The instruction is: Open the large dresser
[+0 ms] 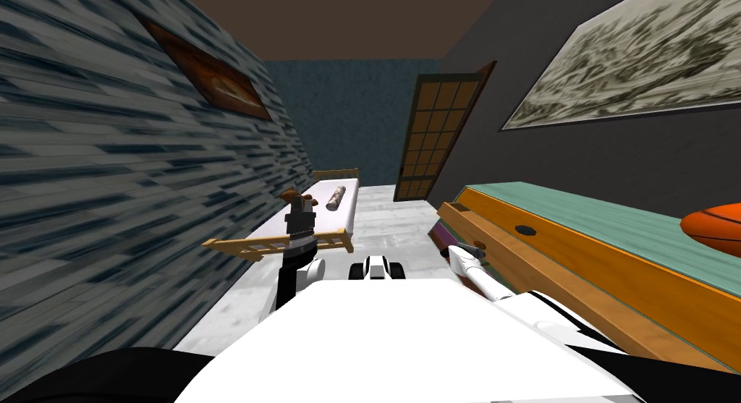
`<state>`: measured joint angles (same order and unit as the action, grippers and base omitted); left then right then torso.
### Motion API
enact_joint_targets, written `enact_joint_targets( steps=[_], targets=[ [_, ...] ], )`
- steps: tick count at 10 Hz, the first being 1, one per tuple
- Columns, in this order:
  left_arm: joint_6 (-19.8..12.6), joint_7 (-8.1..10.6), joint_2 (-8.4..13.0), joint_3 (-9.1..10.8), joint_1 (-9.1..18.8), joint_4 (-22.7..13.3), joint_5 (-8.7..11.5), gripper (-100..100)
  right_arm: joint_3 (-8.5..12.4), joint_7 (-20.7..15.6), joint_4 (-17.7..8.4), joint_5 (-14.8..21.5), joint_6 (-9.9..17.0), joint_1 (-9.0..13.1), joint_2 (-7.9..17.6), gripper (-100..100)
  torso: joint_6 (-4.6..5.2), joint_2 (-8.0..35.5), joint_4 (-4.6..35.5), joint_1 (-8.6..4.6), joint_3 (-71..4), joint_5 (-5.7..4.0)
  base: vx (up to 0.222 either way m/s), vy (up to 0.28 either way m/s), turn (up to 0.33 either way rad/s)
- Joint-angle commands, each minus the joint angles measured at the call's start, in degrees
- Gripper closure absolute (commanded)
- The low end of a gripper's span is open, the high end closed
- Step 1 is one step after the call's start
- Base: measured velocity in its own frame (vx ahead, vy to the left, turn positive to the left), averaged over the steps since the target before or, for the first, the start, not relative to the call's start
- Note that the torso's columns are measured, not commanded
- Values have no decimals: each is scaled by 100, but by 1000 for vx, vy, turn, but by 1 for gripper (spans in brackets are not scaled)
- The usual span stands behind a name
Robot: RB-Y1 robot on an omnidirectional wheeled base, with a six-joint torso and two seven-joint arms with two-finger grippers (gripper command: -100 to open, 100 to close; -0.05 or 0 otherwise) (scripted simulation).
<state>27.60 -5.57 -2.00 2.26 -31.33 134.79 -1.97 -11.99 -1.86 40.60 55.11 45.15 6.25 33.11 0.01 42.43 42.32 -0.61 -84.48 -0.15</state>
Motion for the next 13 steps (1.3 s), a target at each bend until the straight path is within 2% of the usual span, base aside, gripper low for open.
enact_joint_targets(
  steps=[1,5,6,8,9,10,12,13],
  targets=[
    [0,0,1,1,0,-1,0,0,5,46,6,6,-44,-1,16,-100,0,-7,-2,9,-3,-2,35,-160,-1],
    [0,0,1,1,0,0,0,0,7,90,3,13,-84,5,26,-100,-1,-11,-4,65,-7,16,12,-153,3],
    [0,0,0,0,0,0,0,0,-25,196,13,85,-22,-51,-58,-100,-2,-9,-3,92,-5,21,50,-102,14],
    [0,0,0,0,-1,0,0,0,-15,147,96,62,6,-97,-64,-100,-1,-27,-8,51,-17,12,44,-109,13],
    [0,0,-1,0,0,0,0,0,4,109,4,24,-79,-2,17,100,-4,-16,-5,66,-9,12,-40,67,-25],
    [0,0,-2,-2,0,0,0,0,-13,146,33,57,-16,-36,-35,100,-2,4,0,103,3,24,-31,36,-62],
    [0,0,-1,-2,2,-1,0,0,-121,87,287,-302,397,-147,10,100,-37,-26,1,39,-9,-1,-82,-6,269],
    [-1,0,-1,-2,3,-1,0,0,-121,87,287,-302,467,-147,10,100,-63,-30,8,39,-8,-2,-87,-22,126]
  ],
)
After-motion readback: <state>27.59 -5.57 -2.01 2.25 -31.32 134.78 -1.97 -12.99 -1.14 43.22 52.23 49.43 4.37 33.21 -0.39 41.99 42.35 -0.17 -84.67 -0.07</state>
